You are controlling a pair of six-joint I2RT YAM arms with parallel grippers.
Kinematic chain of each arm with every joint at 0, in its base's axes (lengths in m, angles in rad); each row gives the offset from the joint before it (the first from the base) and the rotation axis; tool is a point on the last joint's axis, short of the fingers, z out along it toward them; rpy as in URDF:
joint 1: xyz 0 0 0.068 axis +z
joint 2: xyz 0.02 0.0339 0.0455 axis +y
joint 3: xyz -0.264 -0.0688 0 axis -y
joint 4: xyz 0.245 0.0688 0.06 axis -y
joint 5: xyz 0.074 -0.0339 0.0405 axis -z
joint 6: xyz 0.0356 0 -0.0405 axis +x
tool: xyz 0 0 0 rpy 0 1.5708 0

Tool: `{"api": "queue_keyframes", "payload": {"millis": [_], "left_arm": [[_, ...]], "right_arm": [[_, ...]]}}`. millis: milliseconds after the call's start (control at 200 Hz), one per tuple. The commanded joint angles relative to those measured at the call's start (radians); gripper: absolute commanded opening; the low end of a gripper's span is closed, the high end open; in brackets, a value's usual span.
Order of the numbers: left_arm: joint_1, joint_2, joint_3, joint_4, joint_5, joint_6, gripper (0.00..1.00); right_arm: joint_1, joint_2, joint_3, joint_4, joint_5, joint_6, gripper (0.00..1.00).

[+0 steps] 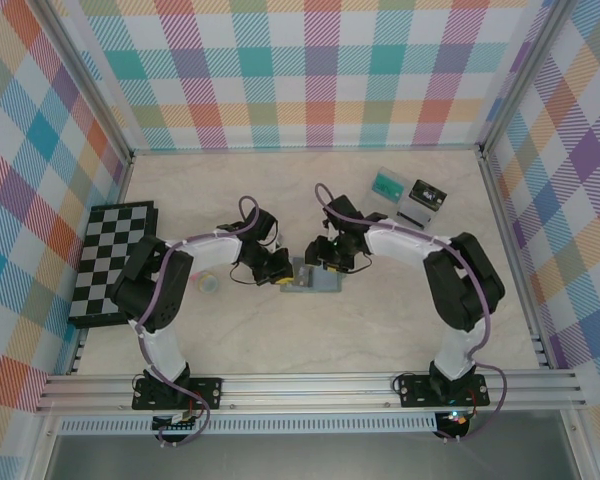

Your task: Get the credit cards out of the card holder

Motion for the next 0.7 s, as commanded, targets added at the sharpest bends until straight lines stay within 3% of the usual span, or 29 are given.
{"api": "queue_keyframes", "payload": {"millis": [0, 295, 530, 605, 695], "left_arm": [[-0.009, -0.060, 0.032, -0.153, -0.122, 0.074, 0.03], [-0.010, -0.147, 0.068, -0.337, -0.331, 0.158, 0.02], [-0.022, -0.143, 0.068, -0.297, -0.284, 0.140, 0.03], [-0.028, -0.134, 0.067, -0.268, -0.248, 0.131, 0.09], [-0.030, -0.123, 0.054, -0.216, -0.171, 0.115, 0.24]], "right_arm": [[-0.009, -0.094, -0.016, -0.036, 0.097, 0.001, 0.61], [-0.018, -0.253, -0.055, -0.105, 0.256, -0.023, 0.80], [-0.022, -0.345, -0.112, -0.130, 0.261, 0.011, 0.83], [-0.022, -0.364, -0.126, -0.137, 0.253, 0.022, 0.83], [-0.021, -0.388, -0.145, -0.142, 0.251, 0.034, 0.83]]}}
